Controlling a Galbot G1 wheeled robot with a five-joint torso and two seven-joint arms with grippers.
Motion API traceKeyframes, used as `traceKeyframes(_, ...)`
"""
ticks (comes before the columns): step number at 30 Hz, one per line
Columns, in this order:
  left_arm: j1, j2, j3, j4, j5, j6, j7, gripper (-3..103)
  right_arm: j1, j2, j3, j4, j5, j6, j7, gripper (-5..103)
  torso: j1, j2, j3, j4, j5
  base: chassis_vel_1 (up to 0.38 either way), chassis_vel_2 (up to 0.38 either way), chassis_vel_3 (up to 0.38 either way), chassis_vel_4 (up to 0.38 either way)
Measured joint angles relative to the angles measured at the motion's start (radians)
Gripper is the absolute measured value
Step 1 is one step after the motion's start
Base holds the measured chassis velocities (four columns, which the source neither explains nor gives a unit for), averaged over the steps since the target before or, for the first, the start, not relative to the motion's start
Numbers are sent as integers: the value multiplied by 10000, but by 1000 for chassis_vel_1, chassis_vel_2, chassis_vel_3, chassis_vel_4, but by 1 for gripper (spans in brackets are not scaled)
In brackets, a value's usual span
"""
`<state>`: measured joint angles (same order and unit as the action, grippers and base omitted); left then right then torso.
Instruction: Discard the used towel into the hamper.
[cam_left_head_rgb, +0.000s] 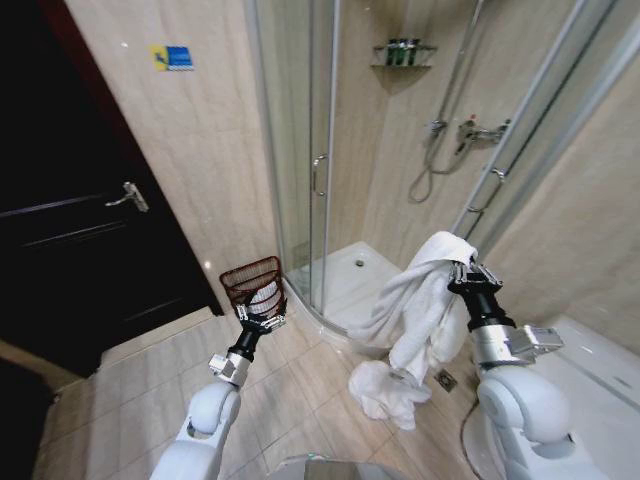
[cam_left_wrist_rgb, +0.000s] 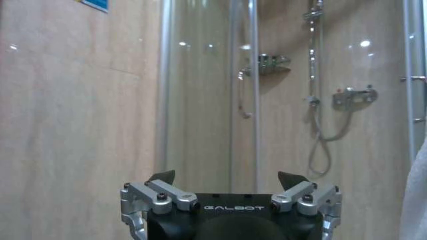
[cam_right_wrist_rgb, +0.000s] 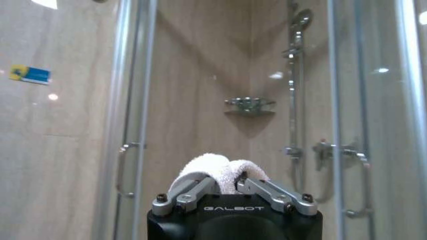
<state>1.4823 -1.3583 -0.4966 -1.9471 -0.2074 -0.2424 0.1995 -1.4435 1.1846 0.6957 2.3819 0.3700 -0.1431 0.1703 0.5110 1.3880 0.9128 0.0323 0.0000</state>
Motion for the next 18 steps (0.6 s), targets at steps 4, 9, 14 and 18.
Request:
traceKeyframes(4, 135, -29, -21, -70, 49, 3, -1, 100, -19, -13, 2, 28, 73, 0, 82, 7, 1, 0, 1, -1, 0, 66, 80, 87, 82)
traceKeyframes(9, 272, -78, -38, -112, 129, -17, -1, 100, -62, -13, -12, 75, 72, 0, 100, 7, 1, 0, 1, -2, 0, 76, 72, 78, 89)
traceKeyframes(14, 408, -181, -51, -169, 246, -76, -9, 100, -65, -13, -11, 148, 69, 0, 105, 7, 1, 0, 0, 0, -2, 95, 95, 91, 97)
traceKeyframes(18, 546, -240, -57, -212, 321, -155, -15, 100, -89, 39, -9, 228, 47, 3, 104, 7, 1, 0, 1, -2, 0, 91, 87, 94, 87)
